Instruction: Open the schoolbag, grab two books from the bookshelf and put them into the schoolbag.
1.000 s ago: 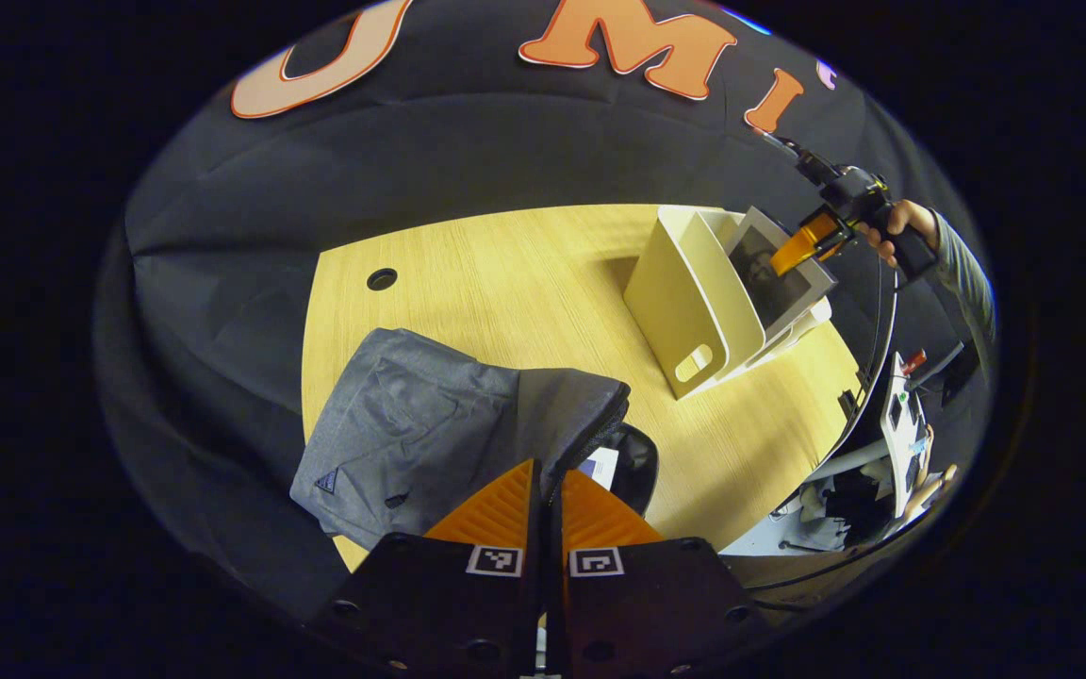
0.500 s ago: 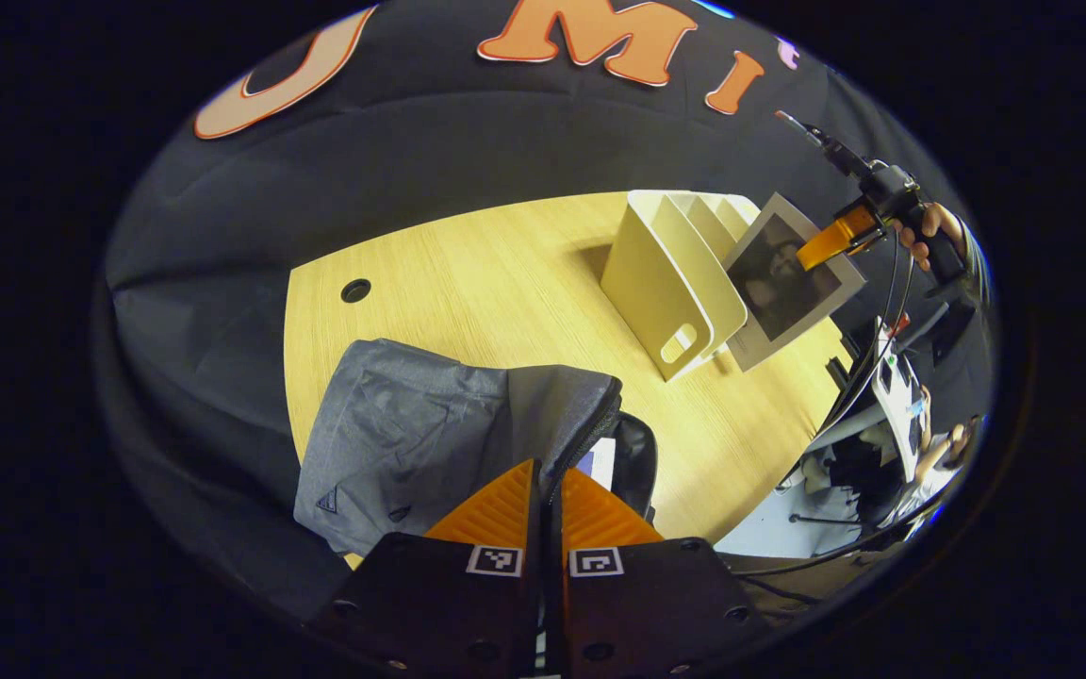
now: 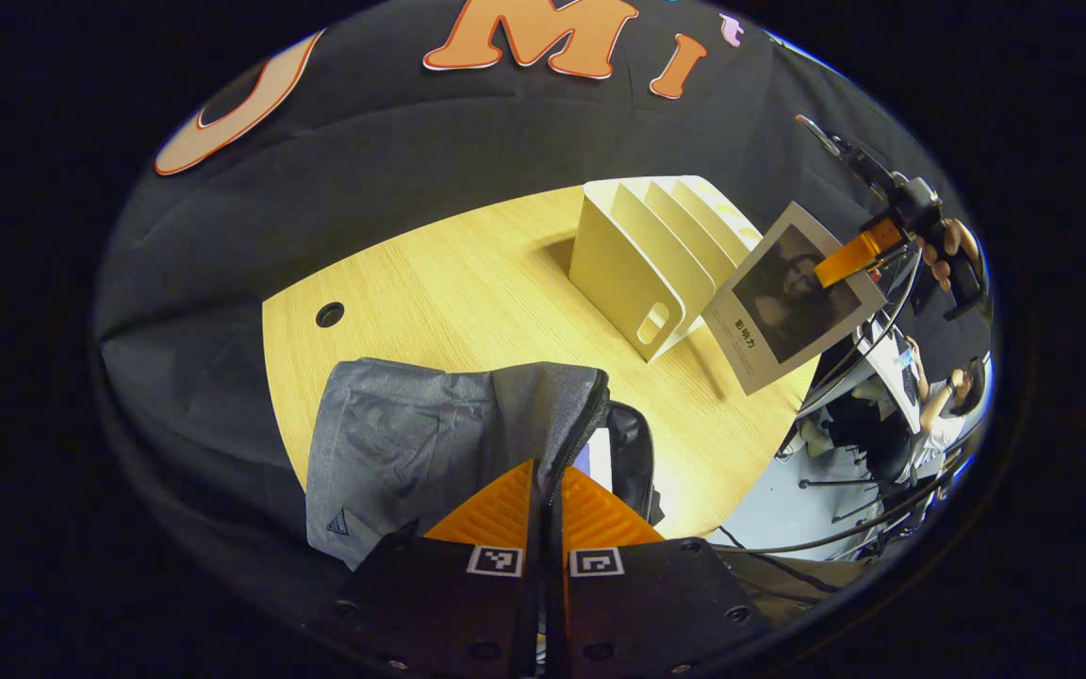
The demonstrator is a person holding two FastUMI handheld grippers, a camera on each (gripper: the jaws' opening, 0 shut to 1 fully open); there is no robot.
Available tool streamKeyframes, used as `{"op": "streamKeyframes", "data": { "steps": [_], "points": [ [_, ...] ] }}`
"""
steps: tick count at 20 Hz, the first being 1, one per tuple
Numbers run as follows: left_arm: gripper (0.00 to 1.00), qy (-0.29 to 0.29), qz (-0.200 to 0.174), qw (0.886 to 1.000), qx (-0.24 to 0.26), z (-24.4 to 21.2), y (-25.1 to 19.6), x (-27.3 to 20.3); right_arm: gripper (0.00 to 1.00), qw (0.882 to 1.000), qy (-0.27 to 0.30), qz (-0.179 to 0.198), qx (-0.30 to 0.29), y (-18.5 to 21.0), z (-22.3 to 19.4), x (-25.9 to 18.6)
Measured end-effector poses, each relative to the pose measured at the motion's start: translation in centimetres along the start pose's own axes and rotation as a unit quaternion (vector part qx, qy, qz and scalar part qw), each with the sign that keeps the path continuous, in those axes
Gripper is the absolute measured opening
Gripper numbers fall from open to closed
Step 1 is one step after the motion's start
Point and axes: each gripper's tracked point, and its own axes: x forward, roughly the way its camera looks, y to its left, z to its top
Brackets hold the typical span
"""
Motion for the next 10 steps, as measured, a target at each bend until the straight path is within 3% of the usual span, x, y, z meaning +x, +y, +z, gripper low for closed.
{"op": "streamKeyframes", "data": {
  "steps": [5, 6, 7, 10],
  "points": [
    [0.04, 0.0, -0.017, 1.0, 0.018, -0.1, 0.3, -0.3, 0.34, 0.995, -0.019, 0.058, 0.081, 1.9, -4.4, -0.6],
    [0.04, 0.0, -0.017, 1.0, 0.023, -0.3, 0.5, -0.4, 0.26, 0.993, -0.023, 0.072, 0.095, 2.3, -5.2, -0.8],
    [0.04, 0.0, -0.016, 0.999, 0.028, -0.2, 0.5, -0.5, 0.34, 0.991, -0.027, 0.084, 0.104, 2.7, -5.8, -1.1],
    [0.04, -0.002, -0.013, 0.999, 0.038, 0.0, 0.8, -1.0, 0.33, 0.981, -0.042, 0.135, 0.136, 4.3, -6.7, -2.3]
  ]
}}
